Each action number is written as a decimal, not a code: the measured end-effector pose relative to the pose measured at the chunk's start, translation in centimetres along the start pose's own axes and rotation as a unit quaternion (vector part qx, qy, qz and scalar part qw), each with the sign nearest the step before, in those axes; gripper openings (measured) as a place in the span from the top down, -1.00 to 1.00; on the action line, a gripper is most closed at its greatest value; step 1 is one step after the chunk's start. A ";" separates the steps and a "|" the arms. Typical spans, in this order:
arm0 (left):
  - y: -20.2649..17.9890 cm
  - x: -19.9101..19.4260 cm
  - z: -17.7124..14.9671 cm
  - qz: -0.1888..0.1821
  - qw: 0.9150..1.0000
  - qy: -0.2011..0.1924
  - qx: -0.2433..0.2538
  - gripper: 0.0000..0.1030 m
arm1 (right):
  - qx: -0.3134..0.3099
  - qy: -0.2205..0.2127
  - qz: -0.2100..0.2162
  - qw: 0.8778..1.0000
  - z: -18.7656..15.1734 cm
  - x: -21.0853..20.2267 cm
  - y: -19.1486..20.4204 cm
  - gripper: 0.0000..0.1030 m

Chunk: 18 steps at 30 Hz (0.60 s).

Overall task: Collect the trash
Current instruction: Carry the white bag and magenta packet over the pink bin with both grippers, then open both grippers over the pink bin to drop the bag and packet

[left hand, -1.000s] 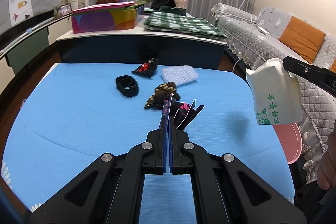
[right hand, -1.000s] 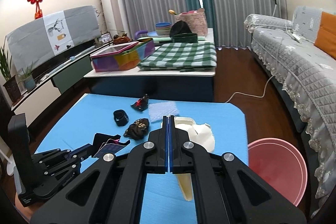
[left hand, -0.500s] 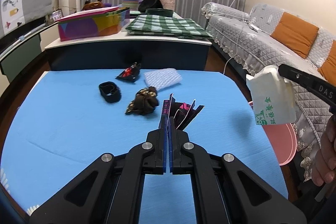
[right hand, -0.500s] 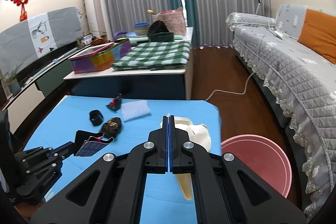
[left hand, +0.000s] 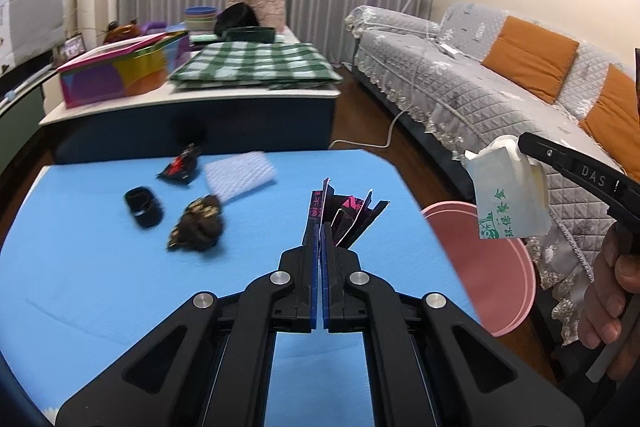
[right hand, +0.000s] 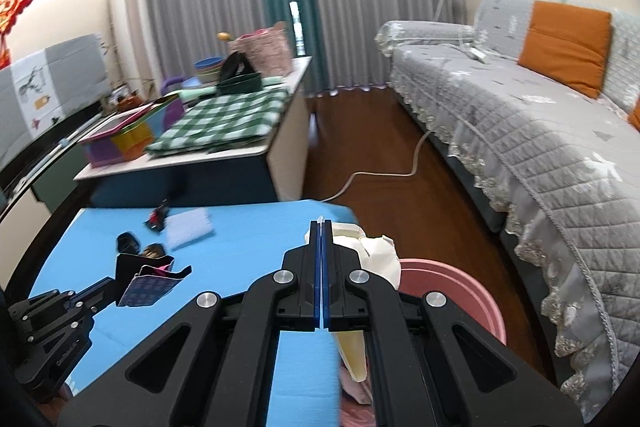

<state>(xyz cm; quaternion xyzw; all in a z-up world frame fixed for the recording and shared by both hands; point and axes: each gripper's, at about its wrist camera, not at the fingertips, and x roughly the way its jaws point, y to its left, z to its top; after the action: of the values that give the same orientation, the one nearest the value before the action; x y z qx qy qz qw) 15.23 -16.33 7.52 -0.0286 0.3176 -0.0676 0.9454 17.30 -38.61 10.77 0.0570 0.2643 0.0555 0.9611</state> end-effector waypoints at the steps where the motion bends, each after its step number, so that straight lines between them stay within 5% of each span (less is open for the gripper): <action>1: -0.6 0.2 0.2 -0.004 1.000 0.000 0.003 0.98 | 0.005 0.000 -0.003 1.000 0.0 -0.1 -0.5 0.99; 18: -10.9 4.7 2.7 -0.087 0.995 0.009 0.049 0.98 | 0.076 0.013 -0.067 0.995 -0.6 -0.2 -8.1 0.99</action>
<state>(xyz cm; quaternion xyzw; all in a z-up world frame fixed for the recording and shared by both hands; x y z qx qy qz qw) 19.41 -27.72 7.95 -0.0088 0.3188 -0.1659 0.9332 17.42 -46.59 9.22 0.1117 0.2834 -0.0286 0.9520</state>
